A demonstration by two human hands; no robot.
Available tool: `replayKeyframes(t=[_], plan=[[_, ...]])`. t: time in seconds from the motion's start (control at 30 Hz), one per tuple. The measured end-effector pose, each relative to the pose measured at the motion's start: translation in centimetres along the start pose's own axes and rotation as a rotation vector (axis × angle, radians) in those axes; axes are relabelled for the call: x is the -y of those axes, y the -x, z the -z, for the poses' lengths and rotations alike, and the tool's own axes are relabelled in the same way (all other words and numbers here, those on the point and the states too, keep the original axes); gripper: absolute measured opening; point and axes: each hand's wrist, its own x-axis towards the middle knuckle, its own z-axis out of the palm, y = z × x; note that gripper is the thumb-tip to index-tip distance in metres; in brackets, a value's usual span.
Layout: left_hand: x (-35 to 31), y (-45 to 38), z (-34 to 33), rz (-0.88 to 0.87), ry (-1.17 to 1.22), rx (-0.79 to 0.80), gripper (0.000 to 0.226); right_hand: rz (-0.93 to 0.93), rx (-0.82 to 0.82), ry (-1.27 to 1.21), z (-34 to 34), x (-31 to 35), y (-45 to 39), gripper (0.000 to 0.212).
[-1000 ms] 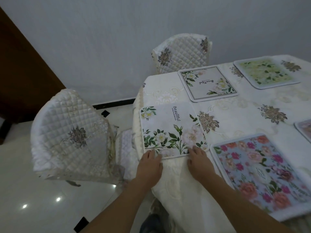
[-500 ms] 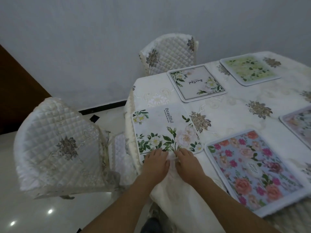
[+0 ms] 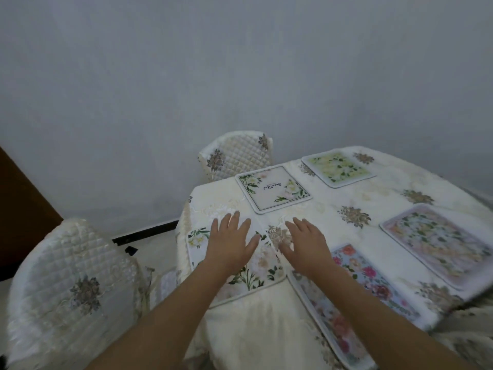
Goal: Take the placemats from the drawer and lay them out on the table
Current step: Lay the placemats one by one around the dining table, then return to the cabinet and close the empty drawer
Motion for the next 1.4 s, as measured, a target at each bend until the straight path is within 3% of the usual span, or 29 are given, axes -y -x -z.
replayKeyframes(t=[0.13, 0.37, 0.67, 0.83, 1.0, 1.2, 1.4], plan=[[-2.3, -0.7, 4.3, -0.034, -0.031, -0.085, 0.067, -0.041, -0.099, 0.046, 5.4, -1.5, 1.1, 0.067], [-7.9, -1.6, 6.5, -0.160, -0.012, -0.095, 0.069, -0.178, -0.161, 0.040, 9.7, -4.7, 5.3, 0.068], [-15.5, -5.4, 7.1, -0.506, 0.027, -0.139, 0.078, -0.529, -0.295, 0.073, 12.2, -8.9, 10.4, 0.068], [-20.5, -4.7, 5.2, -0.712, 0.118, -0.070, 0.076, -0.765, -0.323, 0.075, 10.9, -10.0, 15.3, 0.069], [-26.3, 0.5, 3.4, -0.941, 0.114, 0.042, 0.073, -1.018, -0.341, 0.013, 9.1, -9.3, 24.0, 0.069], [-34.4, 10.4, 6.2, -1.198, 0.175, -0.014, 0.067, -1.268, -0.458, 0.081, 11.4, -8.2, 37.5, 0.069], [-40.1, 22.2, 8.9, -1.345, 0.184, -0.038, 0.067, -1.431, -0.551, 0.122, 13.4, -5.7, 50.5, 0.070]])
